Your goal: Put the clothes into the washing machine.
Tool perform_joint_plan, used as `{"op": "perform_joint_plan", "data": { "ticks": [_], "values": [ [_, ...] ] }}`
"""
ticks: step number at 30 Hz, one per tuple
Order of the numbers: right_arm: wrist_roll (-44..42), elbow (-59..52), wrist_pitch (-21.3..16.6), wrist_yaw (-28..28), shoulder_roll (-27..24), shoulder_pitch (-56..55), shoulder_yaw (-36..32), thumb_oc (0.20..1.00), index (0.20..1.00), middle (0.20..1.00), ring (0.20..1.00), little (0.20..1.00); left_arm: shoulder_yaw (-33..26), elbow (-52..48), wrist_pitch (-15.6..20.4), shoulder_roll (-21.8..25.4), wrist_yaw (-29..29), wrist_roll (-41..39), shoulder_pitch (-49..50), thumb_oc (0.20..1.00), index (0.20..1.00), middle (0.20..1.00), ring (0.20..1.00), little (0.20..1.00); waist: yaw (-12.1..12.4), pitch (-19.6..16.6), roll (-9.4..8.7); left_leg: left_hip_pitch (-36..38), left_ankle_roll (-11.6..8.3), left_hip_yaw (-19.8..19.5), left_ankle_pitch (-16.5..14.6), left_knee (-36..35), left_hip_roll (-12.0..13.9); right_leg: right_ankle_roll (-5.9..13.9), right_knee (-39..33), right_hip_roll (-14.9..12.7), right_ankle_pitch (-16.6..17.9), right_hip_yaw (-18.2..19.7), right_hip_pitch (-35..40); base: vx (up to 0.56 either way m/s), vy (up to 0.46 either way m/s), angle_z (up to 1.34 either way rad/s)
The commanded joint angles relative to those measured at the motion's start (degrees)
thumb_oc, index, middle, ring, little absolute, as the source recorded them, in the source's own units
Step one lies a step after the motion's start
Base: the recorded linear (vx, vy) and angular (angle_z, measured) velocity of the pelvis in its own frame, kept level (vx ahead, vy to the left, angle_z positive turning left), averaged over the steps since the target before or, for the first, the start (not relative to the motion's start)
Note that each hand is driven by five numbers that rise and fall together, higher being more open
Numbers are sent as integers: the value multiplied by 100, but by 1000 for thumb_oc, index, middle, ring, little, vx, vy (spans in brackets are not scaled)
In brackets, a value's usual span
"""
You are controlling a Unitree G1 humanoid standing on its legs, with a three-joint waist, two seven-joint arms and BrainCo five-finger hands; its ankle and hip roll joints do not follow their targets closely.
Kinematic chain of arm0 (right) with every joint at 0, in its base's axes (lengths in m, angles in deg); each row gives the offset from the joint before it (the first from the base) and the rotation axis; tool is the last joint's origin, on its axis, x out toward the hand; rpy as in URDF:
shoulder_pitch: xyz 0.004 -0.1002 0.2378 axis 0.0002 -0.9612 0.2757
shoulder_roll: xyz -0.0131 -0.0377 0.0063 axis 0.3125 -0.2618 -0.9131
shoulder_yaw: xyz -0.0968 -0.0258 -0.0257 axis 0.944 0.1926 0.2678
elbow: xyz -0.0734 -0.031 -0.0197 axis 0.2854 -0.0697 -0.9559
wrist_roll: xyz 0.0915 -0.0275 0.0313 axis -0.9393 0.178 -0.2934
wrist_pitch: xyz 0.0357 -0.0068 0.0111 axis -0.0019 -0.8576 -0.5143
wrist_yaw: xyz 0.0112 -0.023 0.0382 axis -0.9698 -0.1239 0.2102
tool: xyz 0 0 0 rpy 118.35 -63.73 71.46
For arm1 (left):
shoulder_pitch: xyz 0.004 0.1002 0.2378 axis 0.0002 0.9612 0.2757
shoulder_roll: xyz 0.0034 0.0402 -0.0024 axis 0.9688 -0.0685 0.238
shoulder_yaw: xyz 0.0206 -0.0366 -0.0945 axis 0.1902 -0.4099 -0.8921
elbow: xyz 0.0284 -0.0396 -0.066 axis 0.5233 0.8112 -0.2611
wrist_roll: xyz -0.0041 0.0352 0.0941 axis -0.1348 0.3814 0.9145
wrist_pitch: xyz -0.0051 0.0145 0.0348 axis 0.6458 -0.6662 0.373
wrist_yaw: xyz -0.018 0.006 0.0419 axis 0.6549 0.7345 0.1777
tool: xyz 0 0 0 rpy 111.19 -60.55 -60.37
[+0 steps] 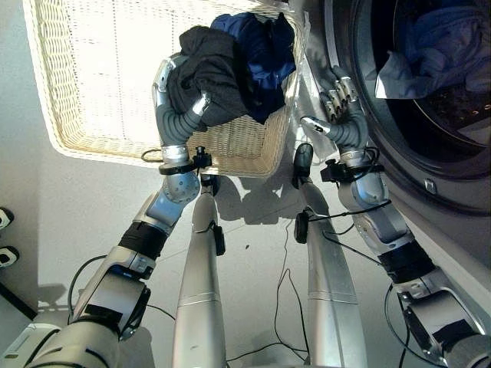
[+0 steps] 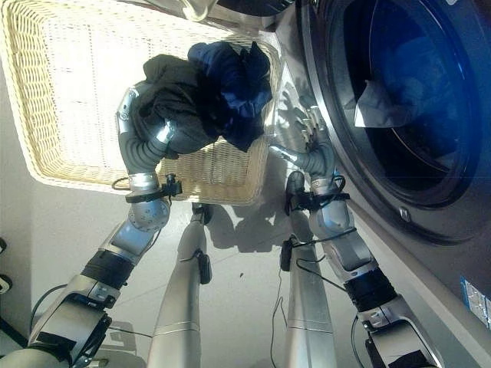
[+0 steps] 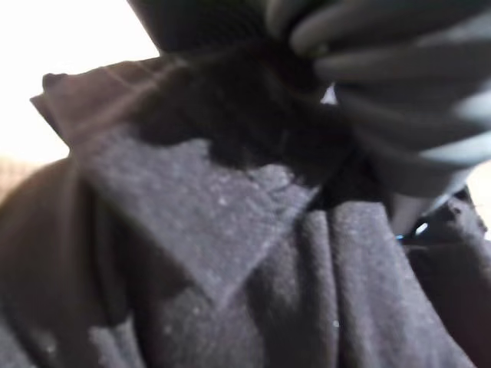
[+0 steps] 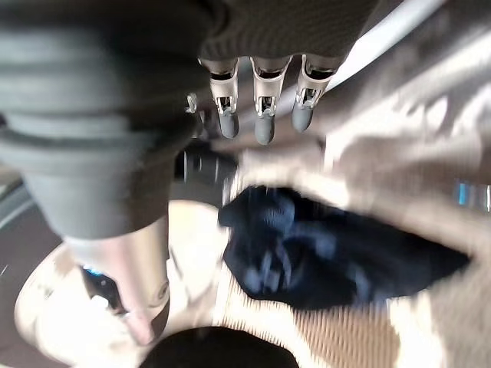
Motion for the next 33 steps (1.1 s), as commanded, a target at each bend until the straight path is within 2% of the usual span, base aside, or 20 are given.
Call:
{"op": "perform_joint_plan", "data": {
  "ticks": [1, 5, 10, 16, 17, 20, 29, 30, 31, 32, 33],
  "values": [
    [-824, -716, 283, -907, -108, -122, 173, 1000, 1000, 1000, 1000, 1000, 17, -708, 208, 123, -68, 601, -81, 200, 200, 200, 200, 200, 67, -100, -81, -60, 373, -89, -232, 349, -556, 403, -259, 235, 301, -578, 351, 8, -36, 6],
    [-1383, -907, 608, -1264, -171, -40, 372, 1000, 1000, 1000, 1000, 1000, 166, -922, 108, 218, 64, 768, -168, 200, 200, 200, 200, 200, 106, -100, -107, -60, 378, -116, -202, 358, -572, 411, -256, 220, 308, -624, 378, 7, -31, 5],
    [-1681, -997, 703, -1443, -157, 48, 531, 1000, 1000, 1000, 1000, 1000, 355, -1002, 32, 273, 249, 751, -250, 200, 200, 200, 200, 200, 134, -100, -112, -56, 381, -149, -185, 377, -594, 425, -257, 203, 334, -667, 396, 0, 0, 0],
    [-1588, -1104, 512, -1428, -115, 125, 641, 1000, 1000, 1000, 1000, 1000, 553, -1086, -2, 203, 577, 388, -272, 200, 200, 200, 200, 200, 140, -100, -99, -88, 385, -154, -172, 424, -612, 437, -238, 205, 366, -661, 367, 0, 0, 0],
    [-1473, -1166, 362, -1409, -91, 152, 671, 1000, 1000, 1000, 1000, 1000, 647, -1121, 13, 141, 659, 281, -258, 200, 200, 200, 200, 200, 133, -100, -102, -112, 384, -154, -174, 446, -621, 449, -249, 207, 384, -654, 351, 0, 0, 0],
    [-1447, -1200, 243, -1368, -51, 170, 699, 1000, 1000, 1000, 1000, 1000, 736, -1162, 20, 82, 780, 107, -253, 200, 200, 200, 200, 200, 131, -100, -104, -113, 382, -154, -176, 465, -629, 458, -258, 203, 395, -653, 361, 0, 0, 0],
    [-1125, -1289, -202, -641, 161, 214, 596, 1000, 1000, 1000, 1000, 1000, 952, -1370, 143, -269, 1141, -135, -131, 200, 200, 200, 200, 200, 135, -100, -64, -137, 414, -147, -168, 513, -676, 473, -240, 205, 436, -646, 332, 0, 0, 0],
    [-1055, -1284, -270, -561, 220, 204, 581, 533, 533, 533, 533, 533, 989, -1399, 132, -324, 1161, -47, -136, 200, 200, 200, 200, 200, 131, -100, -58, -138, 421, -142, -164, 505, -676, 476, -240, 202, 441, -642, 326, 0, 0, 0],
    [-1050, -1301, -278, -535, 235, 192, 560, 435, 435, 435, 435, 435, 998, -1418, 122, -328, 1172, -40, -135, 200, 200, 200, 200, 200, 127, -100, -58, -136, 423, -142, -162, 502, -679, 477, -243, 204, 443, -640, 328, 0, 0, 0],
    [-1050, -1322, -300, -503, 255, 178, 537, 200, 200, 200, 200, 200, 1011, -1448, 110, -342, 1202, -62, -132, 200, 200, 200, 200, 200, 125, -100, -58, -135, 426, -139, -160, 499, -683, 477, -250, 207, 448, -638, 331, 0, 0, 0],
    [-1055, -1335, -342, -492, 273, 174, 525, 200, 200, 200, 200, 200, 1026, -1477, 89, -365, 1210, -48, -132, 200, 200, 200, 200, 200, 121, -100, -58, -145, 429, -131, -158, 506, -683, 477, -247, 211, 453, -635, 322, 0, 0, 0]
  ]
}}
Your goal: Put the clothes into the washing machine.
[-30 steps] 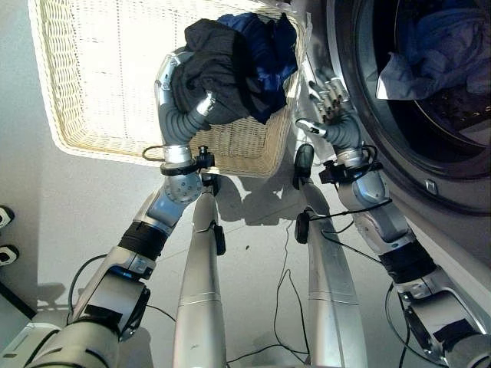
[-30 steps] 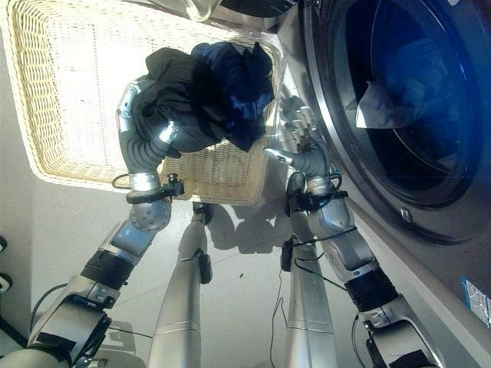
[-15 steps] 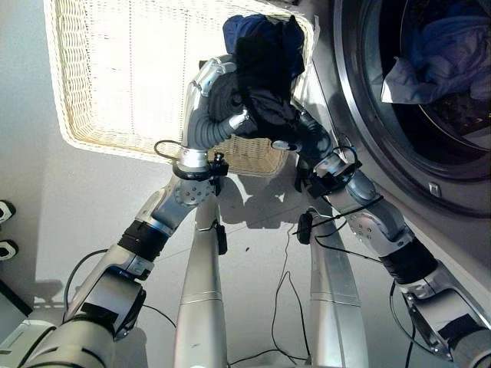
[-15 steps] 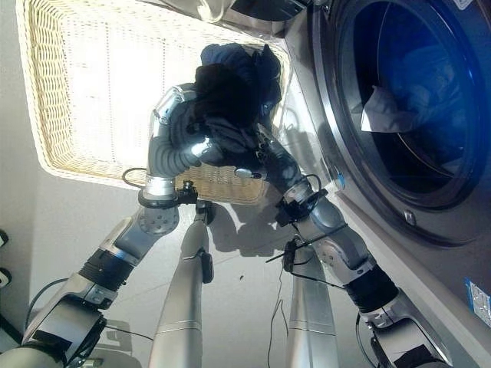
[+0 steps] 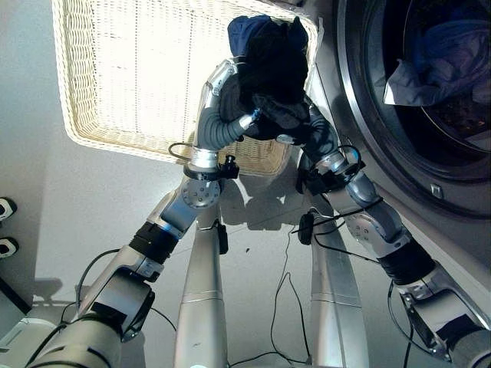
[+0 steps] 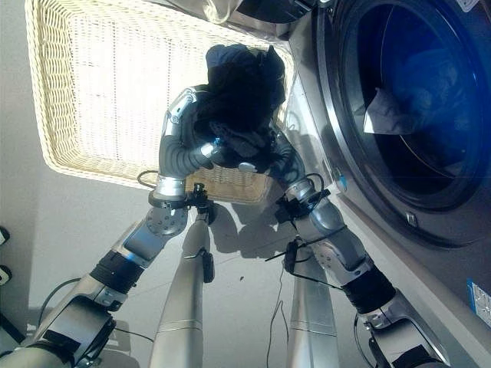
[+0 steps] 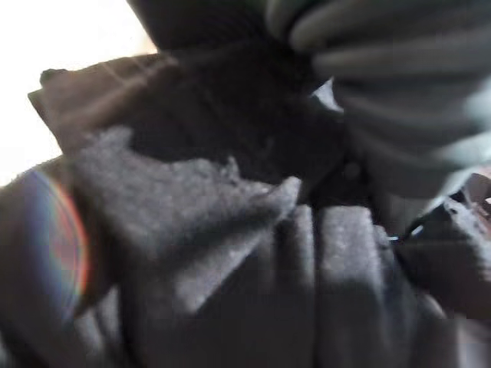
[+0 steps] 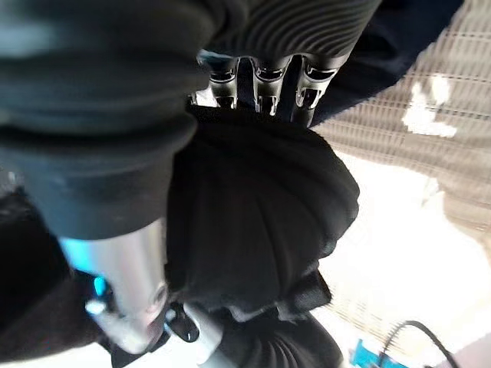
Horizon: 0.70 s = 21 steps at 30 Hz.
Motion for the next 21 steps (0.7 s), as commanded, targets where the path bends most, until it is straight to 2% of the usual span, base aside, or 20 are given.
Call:
{"op": "perform_joint_plan", "data": {
  "ticks": [1, 7, 15, 20, 21],
  "values": [
    [222, -893, -428, 87, 248, 16, -79, 200, 200, 200, 200, 200, 315, -894, 324, -134, 153, 128, -41, 200, 200, 200, 200, 200, -10, -101, -59, -146, 452, -13, -180, 406, -627, 478, -422, 268, 520, -574, 300, 0, 0, 0],
    [245, -929, -489, 380, 321, -49, -156, 200, 200, 200, 200, 200, 360, -999, 291, -199, 181, 211, -21, 200, 200, 200, 200, 200, -22, -101, -60, -153, 461, 0, -173, 419, -630, 490, -418, 255, 554, -569, 283, 0, 0, 0],
    [275, -943, -594, 445, 392, -109, -170, 200, 200, 200, 200, 200, 382, -1101, 306, -243, 196, 288, 3, 200, 200, 200, 200, 200, -29, -101, -53, -170, 453, 7, -150, 418, -625, 493, -450, 253, 588, -558, 277, 0, 0, 0],
    [227, -923, -615, 459, 379, -99, -190, 200, 200, 200, 200, 200, 367, -1094, 205, -243, -24, 326, 16, 200, 200, 200, 200, 200, -24, -101, -61, -152, 442, 0, -142, 404, -614, 500, -454, 252, 594, -560, 292, 0, 0, 0],
    [227, -914, -626, 478, 383, -90, -183, 200, 200, 200, 200, 200, 362, -1074, 134, -231, -210, 319, 12, 1000, 1000, 1000, 1000, 1000, -21, -101, -60, -147, 441, 0, -134, 400, -610, 500, -447, 257, 598, -558, 293, 0, 0, 0]
  ]
}}
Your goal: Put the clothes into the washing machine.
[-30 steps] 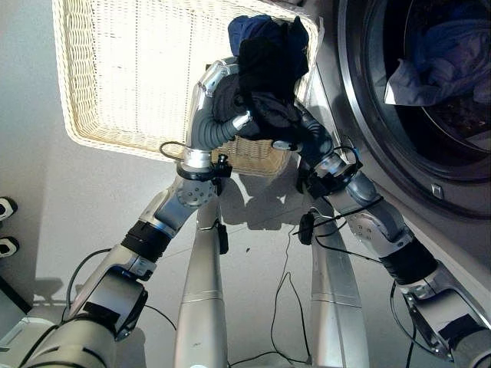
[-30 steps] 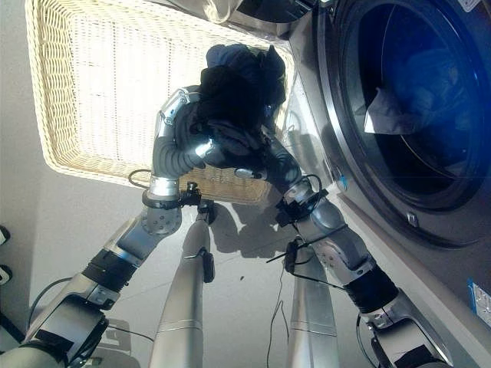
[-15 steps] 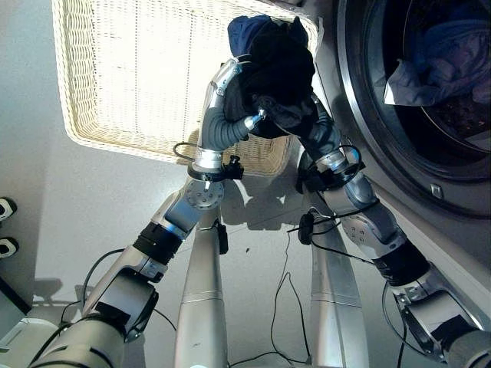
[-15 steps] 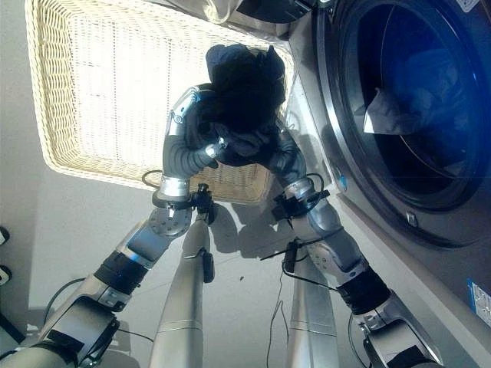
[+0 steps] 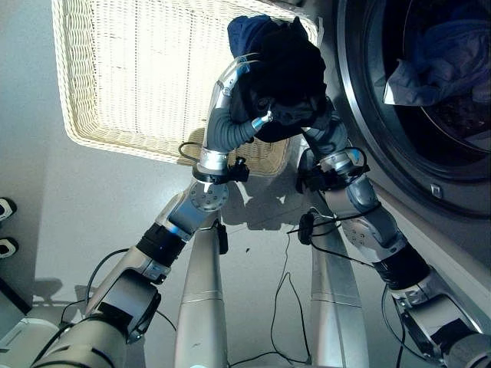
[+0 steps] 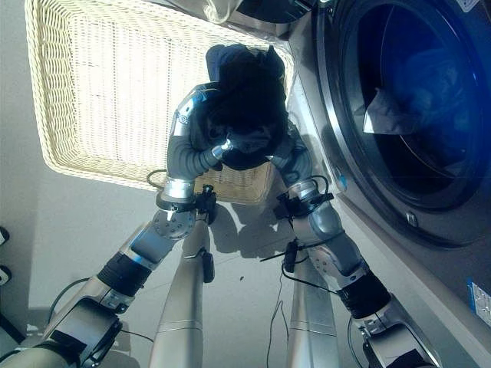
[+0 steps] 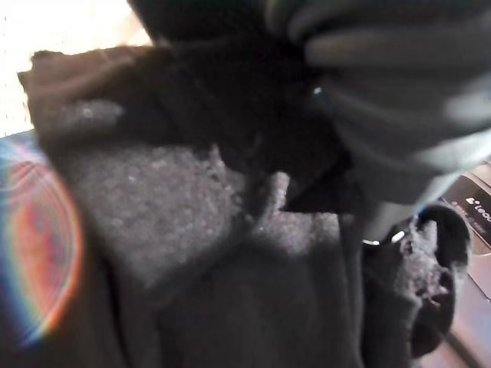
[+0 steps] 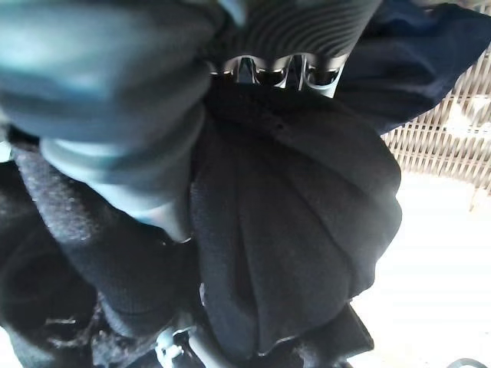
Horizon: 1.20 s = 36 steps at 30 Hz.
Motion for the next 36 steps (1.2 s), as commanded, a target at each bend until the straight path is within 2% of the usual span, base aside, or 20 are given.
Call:
{"op": "perform_joint_plan", "data": {
  "ticks": [1, 7, 13, 14, 18, 19, 20, 21, 25, 32, 36],
  "values": [
    [57, -734, -368, -57, 254, 91, -117, 200, 200, 200, 200, 200, 208, -827, 182, -118, -286, 293, 2, 1000, 1000, 1000, 1000, 1000, -7, -102, -60, -149, 441, -7, -132, 392, -614, 500, -445, 255, 603, -560, 285, 0, 0, 0],
    [90, -690, -467, 17, 295, 97, -111, 200, 200, 200, 200, 200, 88, -699, 5, -189, -659, 49, 110, 1000, 1000, 1000, 1000, 1000, 17, -102, -53, -165, 438, -19, -123, 397, -615, 500, -450, 247, 593, -566, 283, 0, 0, 0],
    [120, -666, -617, 325, 319, 86, -286, 200, 200, 200, 200, 200, -25, -649, -97, -198, -365, -277, 201, 1000, 1000, 1000, 1000, 1000, 32, -102, -34, -147, 428, -23, -109, 401, -621, 500, -459, 236, 590, -578, 315, 0, 0, 0],
    [125, -544, -915, 639, 301, 56, -491, 200, 200, 200, 200, 200, -72, -577, -91, -186, -288, -428, 258, 1000, 1000, 1000, 1000, 1000, 29, -102, -25, -141, 433, -20, -113, 406, -609, 504, -444, 223, 593, -574, 317, 0, 0, 0],
    [21, -470, -1059, 798, 307, 27, -658, 200, 200, 200, 200, 200, -112, -560, -98, -180, -213, -501, 291, 1000, 1000, 1000, 1000, 1000, 28, -102, -23, -135, 433, -14, -125, 418, -605, 507, -432, 218, 587, -571, 325, 0, 0, 0],
    [-36, -348, -1321, 1080, 297, -39, -913, 200, 200, 200, 200, 200, -146, -524, -59, -132, -254, -590, 327, 1000, 1000, 1000, 1000, 1000, 16, -102, -25, -133, 433, -11, -132, 421, -587, 511, -417, 211, 601, -559, 318, 0, 0, 0],
    [-36, -348, -1321, 1080, 297, -39, -913, 200, 200, 200, 200, 200, -146, -524, -59, -132, -254, -590, 327, 1000, 1000, 1000, 1000, 1000, 16, -102, -25, -133, 433, -11, -132, 421, -587, 511, -417, 211, 601, -559, 318, 0, 0, 0],
    [-118, -263, -1483, 1291, 293, -97, -1094, 200, 200, 200, 200, 200, -197, -510, -6, -89, -358, -664, 355, 1000, 1000, 1000, 1000, 1000, 7, -102, -37, -137, 429, -4, -135, 426, -570, 512, -410, 218, 602, -543, 313, 0, 0, 0],
    [-670, 32, -1721, 1366, 347, -106, -1418, 200, 200, 200, 200, 200, -323, -342, 118, -89, -547, -843, 351, 1000, 1000, 1000, 1000, 1000, 5, -102, -50, -129, 425, -11, -164, 465, -569, 515, -375, 212, 593, -538, 322, 0, 0, 0],
    [-1553, 801, -1693, 1611, 125, 111, -1911, 200, 200, 200, 200, 200, -495, 321, 221, 46, -1128, -904, 251, 1000, 1000, 1000, 1000, 1000, 33, -102, -49, -79, 385, -31, -181, 479, -559, 525, -372, 192, 607, -550, 375, 0, 0, 0],
    [-2073, 1393, -1534, 1600, -18, 281, -2029, 200, 200, 200, 200, 200, -540, 703, 220, 127, -1172, -1183, 149, 1000, 1000, 1000, 1000, 1000, 50, -102, -40, -69, 354, -24, -189, 480, -543, 527, -379, 187, 605, -560, 390, 0, 0, 0]
  ]
}}
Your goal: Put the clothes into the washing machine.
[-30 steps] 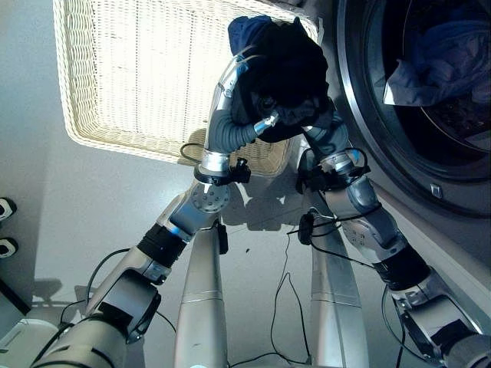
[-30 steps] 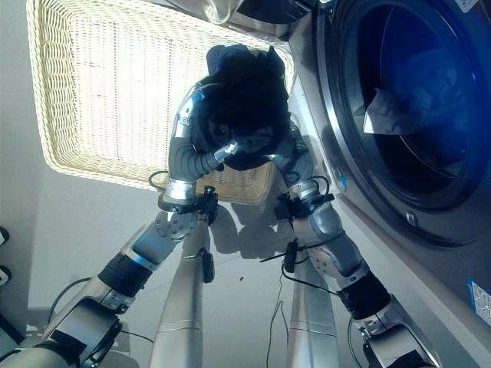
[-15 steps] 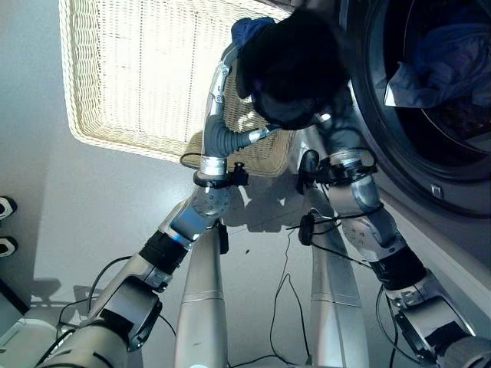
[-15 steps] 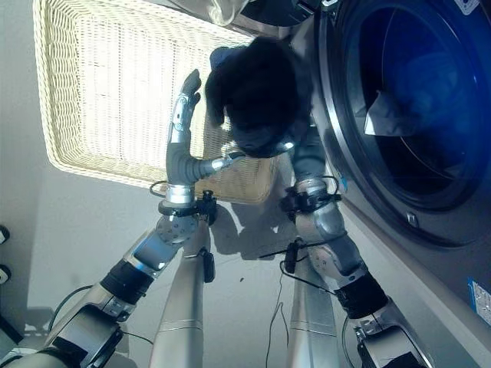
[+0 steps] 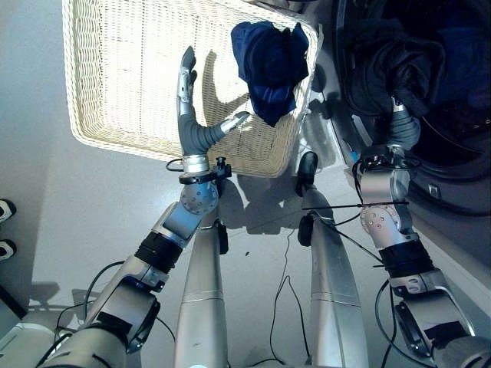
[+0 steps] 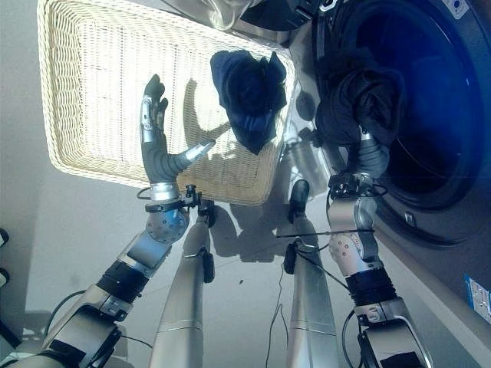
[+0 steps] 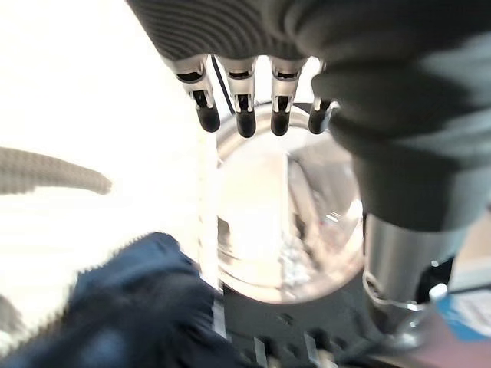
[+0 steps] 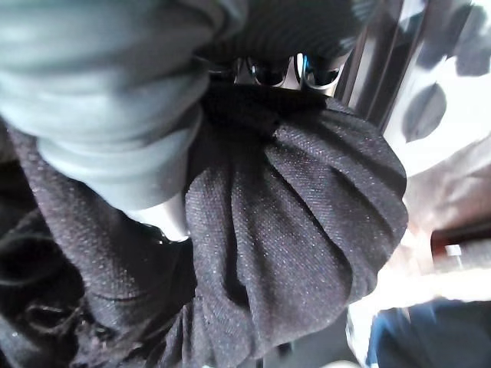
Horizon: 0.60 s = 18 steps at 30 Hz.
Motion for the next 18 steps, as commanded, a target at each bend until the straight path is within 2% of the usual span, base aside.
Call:
{"op": "perform_joint_plan", "data": {
  "ticks": [1, 2, 5, 6, 7, 9, 11, 12, 13, 14, 15, 16, 17, 18],
  "values": [
    [-329, -479, -290, -41, -189, 60, -309, 200, 200, 200, 200, 200, -119, -179, 323, 22, -155, -158, -191, 1000, 1000, 1000, 1000, 1000, 29, -102, -40, -73, 349, 45, -94, 241, -543, 526, -343, 186, 596, -514, 218, 0, 0, 0],
    [-820, 337, 58, -55, -382, 289, -312, 200, 200, 200, 200, 200, -58, 267, 304, 95, -128, -519, -350, 1000, 1000, 1000, 1000, 1000, 42, -102, -33, -73, 316, 56, -91, 244, -517, 528, -339, 186, 601, -524, 222, 0, 0, 0],
    [-1193, 1316, 574, -79, -597, 642, -205, 200, 200, 200, 200, 200, 73, 808, 213, 149, -194, -539, -591, 1000, 1000, 1000, 1000, 1000, 66, -102, -25, -88, 286, 52, -93, 248, -498, 524, -343, 192, 601, -535, 210, 0, 0, 0],
    [-1337, 1815, 807, 76, -733, 889, -97, 200, 200, 200, 200, 200, 175, 1095, 106, 178, -178, -650, -726, 1000, 1000, 1000, 1000, 1000, 91, -102, -14, -80, 281, 41, -90, 246, -496, 511, -348, 209, 604, -527, 213, 0, 0, 0],
    [-1511, 2115, 877, 204, -862, 1091, -1, 200, 200, 200, 200, 200, 229, 1256, 77, 195, -170, -720, -807, 1000, 1000, 1000, 1000, 1000, 109, -102, -9, -79, 282, 31, -92, 251, -495, 504, -350, 220, 609, -521, 211, 19, -31, -2],
    [-1787, 3203, 590, 797, -1512, 2025, 180, 200, 200, 200, 200, 200, 429, 1801, -56, 329, -105, -1003, -973, 1000, 1000, 1000, 1000, 1000, 158, -102, 30, -135, 276, 6, -174, 369, -459, 507, -325, 209, 603, -541, 192, 0, 0, 0],
    [-2039, 3608, 342, 897, -1846, 2331, 193, 200, 200, 200, 200, 200, 464, 1933, -40, 439, -78, -1107, -888, 1000, 1000, 1000, 1000, 1000, 175, -102, 17, -172, 273, -15, -232, 429, -434, 503, -308, 213, 580, -557, 188, 4, -27, -2],
    [-2062, 4086, -416, 1251, -2234, 2643, 116, 200, 200, 200, 200, 200, 548, 2029, -75, 637, -149, -1182, -647, 1000, 1000, 1000, 1000, 1000, 213, -102, -15, -208, 262, -50, -262, 407, -396, 497, -326, 241, 565, -612, 206, 3, -57, -7],
    [-2087, 4144, -617, 1346, -2316, 2714, 124, 200, 200, 200, 200, 200, 565, 2035, -104, 674, -178, -1211, -602, 1000, 1000, 1000, 1000, 1000, 217, -102, -22, -209, 260, -58, -265, 390, -391, 496, -349, 252, 572, -620, 213, -8, -61, -12],
    [-1754, 4156, -935, 1737, -2575, 2887, 121, 200, 200, 200, 200, 200, 625, 2035, -196, 755, -315, -1229, -449, 1000, 1000, 1000, 1000, 1000, 217, -102, -35, -214, 266, -73, -261, 315, -372, 498, -405, 278, 586, -636, 225, -10, -14, -9],
    [-1607, 4091, -1014, 1958, -2690, 2947, 158, 228, 228, 228, 228, 228, 628, 2040, -222, 804, -351, -1251, -404, 1000, 1000, 1000, 1000, 1000, 215, -102, -43, -217, 274, -84, -264, 301, -378, 494, -421, 294, 586, -630, 223, -9, 0, -6],
    [-1425, 4013, -1074, 2175, -2781, 3002, 199, 398, 398, 398, 398, 398, 618, 2045, -268, 845, -357, -1319, -365, 1000, 1000, 1000, 1000, 1000, 205, -102, -46, -222, 282, -93, -267, 290, -382, 491, -433, 310, 584, -619, 219, 0, 0, 0],
    [-1085, 3918, -1102, 2476, -2939, 3059, 248, 743, 743, 743, 743, 743, 615, 2116, -337, 899, -399, -1378, -327, 1000, 1000, 1000, 1000, 1000, 180, -102, -68, -217, 295, -106, -269, 281, -389, 482, -443, 332, 575, -603, 224, 0, 0, 0],
    [-873, 3839, -1084, 2673, -2971, 3077, 273, 1000, 1000, 1000, 1000, 1000, 599, 2149, -365, 903, -413, -1377, -328, 1000, 1000, 1000, 1000, 1000, 166, -102, -72, -213, 300, -107, -271, 275, -394, 477, -449, 340, 570, -594, 222, 2, 40, 2]
  ]
}}
